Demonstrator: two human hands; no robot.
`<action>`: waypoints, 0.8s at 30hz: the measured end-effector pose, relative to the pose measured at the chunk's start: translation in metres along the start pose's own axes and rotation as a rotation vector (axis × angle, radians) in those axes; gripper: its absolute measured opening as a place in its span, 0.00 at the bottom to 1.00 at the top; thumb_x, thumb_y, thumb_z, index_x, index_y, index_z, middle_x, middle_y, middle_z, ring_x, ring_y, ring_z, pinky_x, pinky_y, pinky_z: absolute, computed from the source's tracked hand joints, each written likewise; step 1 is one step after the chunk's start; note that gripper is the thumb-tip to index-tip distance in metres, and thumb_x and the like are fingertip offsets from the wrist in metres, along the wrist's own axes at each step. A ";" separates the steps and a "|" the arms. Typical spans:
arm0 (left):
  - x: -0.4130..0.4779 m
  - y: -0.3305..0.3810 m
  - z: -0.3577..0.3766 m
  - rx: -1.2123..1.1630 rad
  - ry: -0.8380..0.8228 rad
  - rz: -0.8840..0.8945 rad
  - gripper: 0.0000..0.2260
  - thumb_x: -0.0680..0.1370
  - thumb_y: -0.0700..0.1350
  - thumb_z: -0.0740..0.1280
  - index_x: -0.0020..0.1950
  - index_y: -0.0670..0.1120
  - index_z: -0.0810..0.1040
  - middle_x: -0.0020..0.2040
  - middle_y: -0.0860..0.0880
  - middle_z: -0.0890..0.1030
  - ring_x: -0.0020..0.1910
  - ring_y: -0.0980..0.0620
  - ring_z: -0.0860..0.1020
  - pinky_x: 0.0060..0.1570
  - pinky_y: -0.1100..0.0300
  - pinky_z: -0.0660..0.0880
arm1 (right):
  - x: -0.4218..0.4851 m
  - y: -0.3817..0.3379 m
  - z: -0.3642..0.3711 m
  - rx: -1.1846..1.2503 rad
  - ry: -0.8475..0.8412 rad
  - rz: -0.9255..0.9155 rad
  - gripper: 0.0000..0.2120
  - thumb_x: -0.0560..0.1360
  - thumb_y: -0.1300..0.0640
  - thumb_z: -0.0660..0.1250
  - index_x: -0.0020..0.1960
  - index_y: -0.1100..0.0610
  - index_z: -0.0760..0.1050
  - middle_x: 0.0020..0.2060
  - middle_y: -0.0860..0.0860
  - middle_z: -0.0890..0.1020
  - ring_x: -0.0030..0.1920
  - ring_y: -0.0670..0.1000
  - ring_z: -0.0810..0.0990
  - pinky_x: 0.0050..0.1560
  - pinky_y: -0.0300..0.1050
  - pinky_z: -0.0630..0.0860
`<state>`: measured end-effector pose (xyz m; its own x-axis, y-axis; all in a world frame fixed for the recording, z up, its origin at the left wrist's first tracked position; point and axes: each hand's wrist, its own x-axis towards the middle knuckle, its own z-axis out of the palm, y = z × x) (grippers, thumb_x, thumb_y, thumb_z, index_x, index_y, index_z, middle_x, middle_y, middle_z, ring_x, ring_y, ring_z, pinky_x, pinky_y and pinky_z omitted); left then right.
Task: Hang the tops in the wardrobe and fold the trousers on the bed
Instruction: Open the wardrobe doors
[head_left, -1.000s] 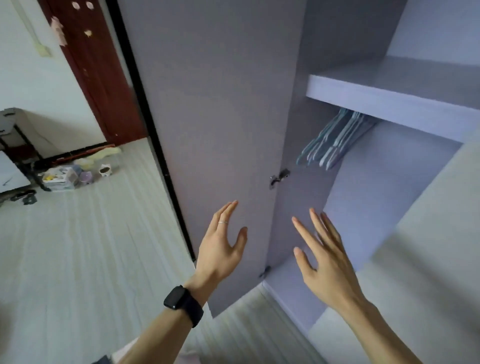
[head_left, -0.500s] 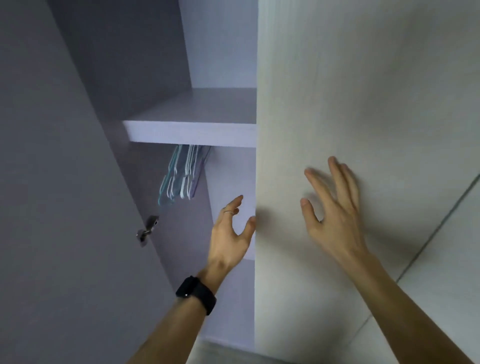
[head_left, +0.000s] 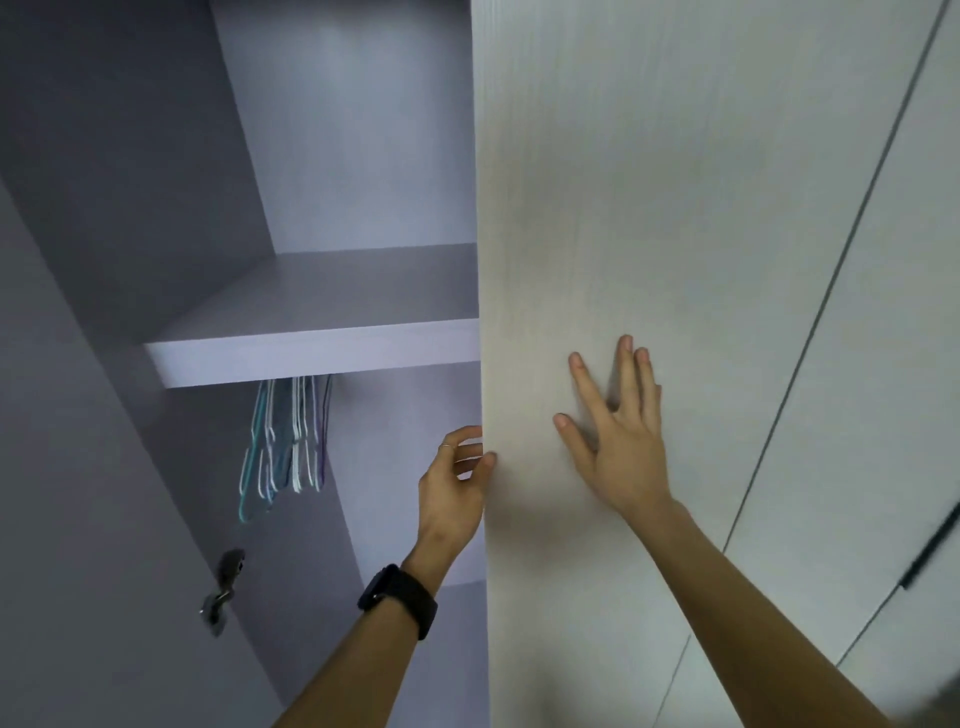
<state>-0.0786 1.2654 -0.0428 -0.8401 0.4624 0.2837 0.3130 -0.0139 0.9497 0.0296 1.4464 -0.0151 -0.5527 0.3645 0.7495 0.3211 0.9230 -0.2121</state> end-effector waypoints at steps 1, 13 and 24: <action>0.000 0.001 -0.001 0.002 -0.008 -0.006 0.12 0.80 0.42 0.70 0.58 0.58 0.77 0.52 0.56 0.84 0.52 0.57 0.82 0.48 0.71 0.76 | -0.001 0.000 -0.003 0.000 0.003 -0.003 0.32 0.82 0.42 0.63 0.82 0.44 0.53 0.82 0.55 0.43 0.81 0.59 0.41 0.75 0.68 0.59; -0.054 0.026 -0.024 -0.058 -0.203 0.043 0.07 0.76 0.46 0.76 0.52 0.54 0.82 0.42 0.54 0.86 0.45 0.56 0.85 0.48 0.67 0.78 | -0.116 -0.021 -0.030 0.241 -0.154 0.167 0.40 0.76 0.37 0.68 0.81 0.42 0.52 0.82 0.46 0.48 0.80 0.51 0.55 0.73 0.46 0.65; -0.109 0.036 0.000 -0.143 -0.479 0.293 0.17 0.78 0.51 0.71 0.65 0.48 0.81 0.49 0.49 0.86 0.46 0.47 0.85 0.49 0.54 0.83 | -0.251 -0.058 -0.041 0.430 -0.194 0.402 0.42 0.73 0.33 0.67 0.80 0.36 0.48 0.80 0.41 0.57 0.78 0.39 0.57 0.72 0.30 0.59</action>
<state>0.0240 1.2147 -0.0397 -0.4223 0.7706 0.4773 0.4116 -0.3061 0.8584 0.1812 1.2960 -0.1648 -0.5954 0.6725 0.4396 0.2168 0.6614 -0.7181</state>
